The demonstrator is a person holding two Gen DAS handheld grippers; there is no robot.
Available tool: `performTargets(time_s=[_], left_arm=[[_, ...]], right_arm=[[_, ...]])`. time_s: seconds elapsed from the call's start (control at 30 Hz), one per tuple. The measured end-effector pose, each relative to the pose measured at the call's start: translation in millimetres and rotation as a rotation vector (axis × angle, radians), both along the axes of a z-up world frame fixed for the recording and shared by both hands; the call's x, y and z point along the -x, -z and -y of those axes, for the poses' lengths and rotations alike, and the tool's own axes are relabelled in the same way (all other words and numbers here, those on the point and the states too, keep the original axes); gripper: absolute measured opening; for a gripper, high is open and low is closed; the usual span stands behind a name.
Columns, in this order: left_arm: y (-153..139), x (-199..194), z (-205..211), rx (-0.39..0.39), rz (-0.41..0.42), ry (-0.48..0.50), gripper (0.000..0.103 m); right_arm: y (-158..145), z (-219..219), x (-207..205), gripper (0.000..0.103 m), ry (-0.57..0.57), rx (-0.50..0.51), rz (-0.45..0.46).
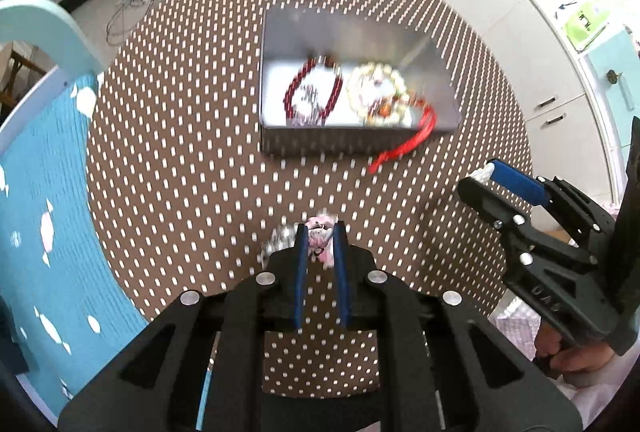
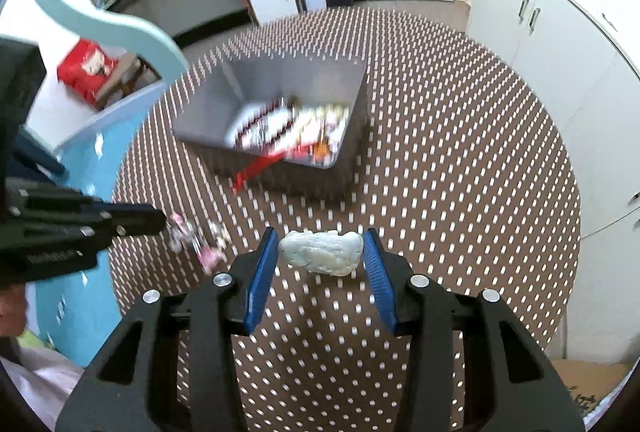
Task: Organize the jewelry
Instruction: 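Carry the jade pendant into the tin with the right tool, then open the right tool and move it back to the pink charms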
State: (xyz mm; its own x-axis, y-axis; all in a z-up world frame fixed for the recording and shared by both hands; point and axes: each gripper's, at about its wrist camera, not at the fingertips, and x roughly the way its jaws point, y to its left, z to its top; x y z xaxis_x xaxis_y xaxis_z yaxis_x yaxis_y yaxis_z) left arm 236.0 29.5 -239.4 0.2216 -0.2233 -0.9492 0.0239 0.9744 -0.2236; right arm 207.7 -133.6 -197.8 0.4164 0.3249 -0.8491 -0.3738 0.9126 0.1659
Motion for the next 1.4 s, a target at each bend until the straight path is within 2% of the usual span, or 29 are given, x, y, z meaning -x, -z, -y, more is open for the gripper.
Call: performTargets(time_s=[0.27, 0.37, 0.7, 0.73, 0.77, 0.8, 1.1, 1.27, 1.4], left_arm=[[-40.5, -29.1, 10.2, 0.034, 0.096, 0.023, 0.012], [-45.4, -42.5, 12.3, 0.051, 0.11, 0.025, 0.012], [-23.3, -81.0, 19.6, 0.068, 0.082, 0.034, 0.015], [-21.4, -82.3, 18.9, 0.066, 0.079, 0.034, 0.018], [-19.0, -83.9, 17.8, 0.061, 0.073, 0.032, 0.031], [-17.0, -84.4, 16.1, 0.055, 0.07, 0.028, 0.04], [-5.8, -83.6, -2.3, 0.039, 0.037, 0.008, 0.04], [0.9, -79.5, -10.5, 0.066, 0.015, -0.008, 0.042], [1.0, -78.4, -11.2, 0.067, 0.014, -0.006, 0.042]], right_arm=[[-41.5, -8.2, -17.5, 0.042, 0.014, -0.026, 0.069], [-44.9, -13.0, -25.4, 0.042, 0.009, -0.026, 0.082], [-29.6, -38.2, -53.0, 0.042, -0.021, 0.002, 0.051], [-27.4, -38.9, -54.7, 0.042, -0.02, 0.003, 0.044], [-24.6, -39.8, -57.1, 0.042, -0.02, 0.004, 0.032], [-21.5, -40.2, -58.7, 0.042, -0.022, 0.005, 0.022], [11.4, -52.1, -78.7, 0.042, -0.021, 0.031, -0.085], [14.1, -62.8, -81.0, 0.042, -0.065, 0.055, -0.077], [25.9, -70.1, -87.1, 0.042, -0.071, 0.06, -0.124]])
